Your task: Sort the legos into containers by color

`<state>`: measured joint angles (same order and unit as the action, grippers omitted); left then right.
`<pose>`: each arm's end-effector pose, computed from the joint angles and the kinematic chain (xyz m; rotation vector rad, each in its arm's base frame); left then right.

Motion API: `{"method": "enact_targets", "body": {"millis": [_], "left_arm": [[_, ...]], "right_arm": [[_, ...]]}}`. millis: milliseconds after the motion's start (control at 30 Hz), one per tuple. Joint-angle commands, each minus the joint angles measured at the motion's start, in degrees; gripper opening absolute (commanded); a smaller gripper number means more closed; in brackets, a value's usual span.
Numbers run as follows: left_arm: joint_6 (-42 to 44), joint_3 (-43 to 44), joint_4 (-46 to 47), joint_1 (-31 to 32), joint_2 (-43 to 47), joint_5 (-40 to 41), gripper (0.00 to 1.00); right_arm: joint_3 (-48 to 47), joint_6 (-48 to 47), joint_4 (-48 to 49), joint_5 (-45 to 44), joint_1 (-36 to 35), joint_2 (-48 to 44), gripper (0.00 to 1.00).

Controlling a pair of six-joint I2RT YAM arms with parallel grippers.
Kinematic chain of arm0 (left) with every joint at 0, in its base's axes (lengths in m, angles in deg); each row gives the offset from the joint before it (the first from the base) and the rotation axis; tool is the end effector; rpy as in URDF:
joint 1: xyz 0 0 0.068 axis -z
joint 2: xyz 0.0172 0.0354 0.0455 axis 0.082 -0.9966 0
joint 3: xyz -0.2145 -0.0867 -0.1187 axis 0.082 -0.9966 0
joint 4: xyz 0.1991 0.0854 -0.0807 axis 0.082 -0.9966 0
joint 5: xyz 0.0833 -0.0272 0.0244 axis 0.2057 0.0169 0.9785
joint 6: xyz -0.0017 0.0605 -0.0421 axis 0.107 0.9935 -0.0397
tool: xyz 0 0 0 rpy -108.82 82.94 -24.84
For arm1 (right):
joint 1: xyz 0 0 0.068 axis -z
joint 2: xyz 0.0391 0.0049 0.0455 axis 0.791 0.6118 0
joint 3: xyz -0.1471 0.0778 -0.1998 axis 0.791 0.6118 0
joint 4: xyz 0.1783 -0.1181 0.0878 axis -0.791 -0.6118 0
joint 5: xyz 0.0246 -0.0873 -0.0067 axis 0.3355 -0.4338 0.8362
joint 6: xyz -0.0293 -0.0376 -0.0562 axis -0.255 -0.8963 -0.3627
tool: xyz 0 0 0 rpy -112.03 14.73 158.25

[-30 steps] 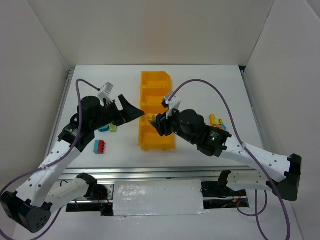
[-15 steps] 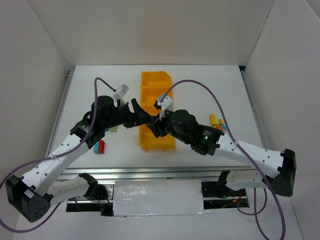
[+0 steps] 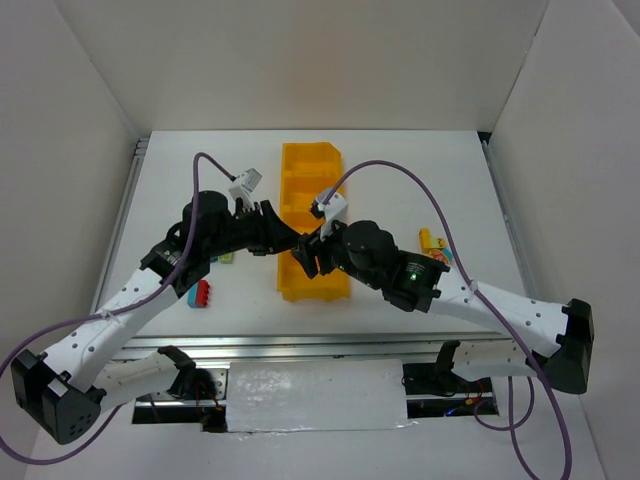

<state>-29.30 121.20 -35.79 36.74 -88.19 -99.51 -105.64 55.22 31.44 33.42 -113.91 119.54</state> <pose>0.1902 -0.1447 0.3414 0.0056 2.0174 -1.2667 0.1411 0.2273 0.3443 -0.6859 1.7475 0.5949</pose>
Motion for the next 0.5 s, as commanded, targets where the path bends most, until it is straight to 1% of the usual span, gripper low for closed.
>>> {"method": "enact_targets", "body": {"millis": [0, 67, 200, 300, 333, 367, 433, 467], "left_arm": [[4.34, 2.20, 1.52, 0.23, 1.49, -0.41, 0.00], [5.31, 2.54, 1.17, 0.22, 2.37, -0.40, 0.00], [9.09, 4.12, -1.03, 0.22, 2.55, -0.85, 0.00], [13.74, 5.01, -2.79, -0.04, 2.81, -1.89, 0.00], [14.80, 4.92, -2.62, -0.13, 2.99, -3.29, 0.00], [15.77, 4.66, -2.18, -0.21, 2.99, -8.18, 0.00], [17.53, 3.52, 0.54, -0.30, 2.99, -14.35, 0.00], [17.62, 3.08, 1.85, -0.39, 2.99, -20.21, 0.00]], "right_arm": [[2.27, 2.07, 5.26, 4.01, -0.25, -2.90, 0.66], [3.16, 2.51, 5.43, 6.56, -0.08, -3.96, 0.73], [4.83, 4.44, 3.33, 11.65, 2.38, -8.52, 0.74], [6.67, 5.75, 2.44, 23.05, 6.50, -13.26, 0.75], [7.29, 6.46, 2.62, 26.66, 9.82, -14.59, 0.75], [7.90, 7.25, 3.58, 32.87, 11.60, -15.64, 0.75], [9.75, 9.71, 5.34, 38.44, 16.59, -18.46, 0.75], [10.10, 11.02, 6.48, 40.99, 17.76, -19.16, 0.75]]}}
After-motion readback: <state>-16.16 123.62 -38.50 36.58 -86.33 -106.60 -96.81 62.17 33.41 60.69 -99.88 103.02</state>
